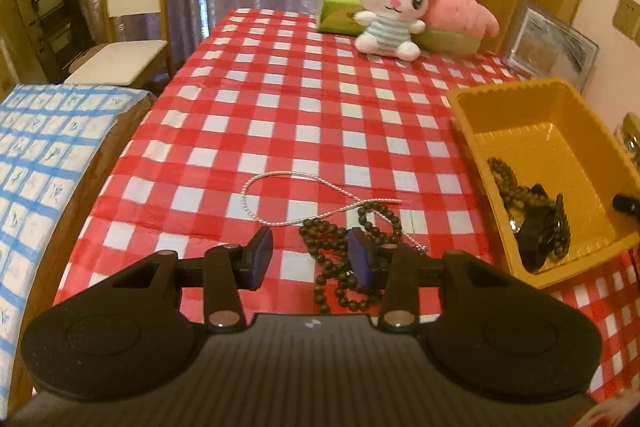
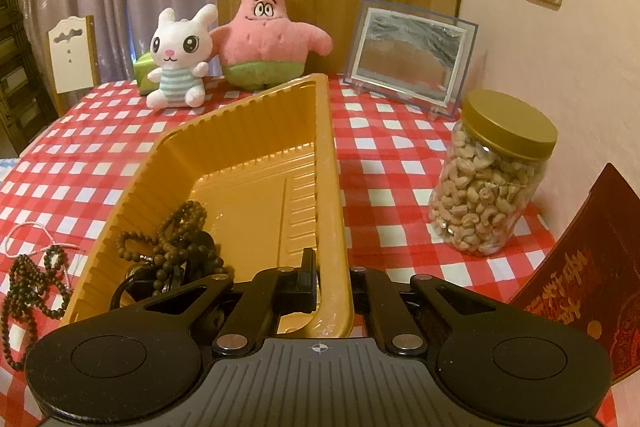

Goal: Organize jewelry
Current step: 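Grasp the white pearl necklace on the cloth with the left tool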

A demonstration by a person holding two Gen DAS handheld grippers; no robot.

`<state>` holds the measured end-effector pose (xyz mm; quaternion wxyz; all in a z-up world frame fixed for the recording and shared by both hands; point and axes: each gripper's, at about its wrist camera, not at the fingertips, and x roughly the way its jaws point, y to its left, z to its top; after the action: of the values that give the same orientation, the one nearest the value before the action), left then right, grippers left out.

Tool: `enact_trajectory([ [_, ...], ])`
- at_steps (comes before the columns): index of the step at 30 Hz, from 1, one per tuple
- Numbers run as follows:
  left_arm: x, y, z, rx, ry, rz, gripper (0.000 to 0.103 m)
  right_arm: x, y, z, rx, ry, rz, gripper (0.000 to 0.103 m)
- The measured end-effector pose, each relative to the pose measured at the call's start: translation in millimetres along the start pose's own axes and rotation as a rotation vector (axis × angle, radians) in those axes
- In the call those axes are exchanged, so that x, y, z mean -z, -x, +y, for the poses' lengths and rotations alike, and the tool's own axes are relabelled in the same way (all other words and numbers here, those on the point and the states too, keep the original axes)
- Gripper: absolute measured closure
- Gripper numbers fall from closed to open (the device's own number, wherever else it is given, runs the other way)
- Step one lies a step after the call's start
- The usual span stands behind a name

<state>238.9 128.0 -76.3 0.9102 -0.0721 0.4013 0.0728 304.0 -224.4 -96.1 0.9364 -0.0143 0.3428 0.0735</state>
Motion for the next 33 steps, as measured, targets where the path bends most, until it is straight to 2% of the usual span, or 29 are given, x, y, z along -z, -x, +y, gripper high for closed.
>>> enact_trajectory([
  [12,-16.8,-54.5,-47.2,0.129,-0.274,0.024,0.066,-0.4,-2.0,-2.0,0.010,-0.009,0.005,0.099],
  [23,-30.7,-109.2,-71.4,0.152,-0.510,0.091,0.067,-0.6,-6.5,-5.2,0.023,-0.039,0.019,0.098],
  [27,-29.8,-124.0,-73.6,0.167,-0.567,0.142,0.075,-1.1,-7.0,-5.0,0.025,-0.047,0.022,0.098],
  [31,-30.0,-126.3,-72.8,0.207,-0.589,0.149,0.084,-1.3,-7.4,-4.8,0.027,-0.053,0.024,0.098],
  [33,-30.0,-127.2,-71.2,0.248,-0.590,0.161,0.097,-1.1,-7.5,-5.1,0.029,-0.056,0.025,0.098],
])
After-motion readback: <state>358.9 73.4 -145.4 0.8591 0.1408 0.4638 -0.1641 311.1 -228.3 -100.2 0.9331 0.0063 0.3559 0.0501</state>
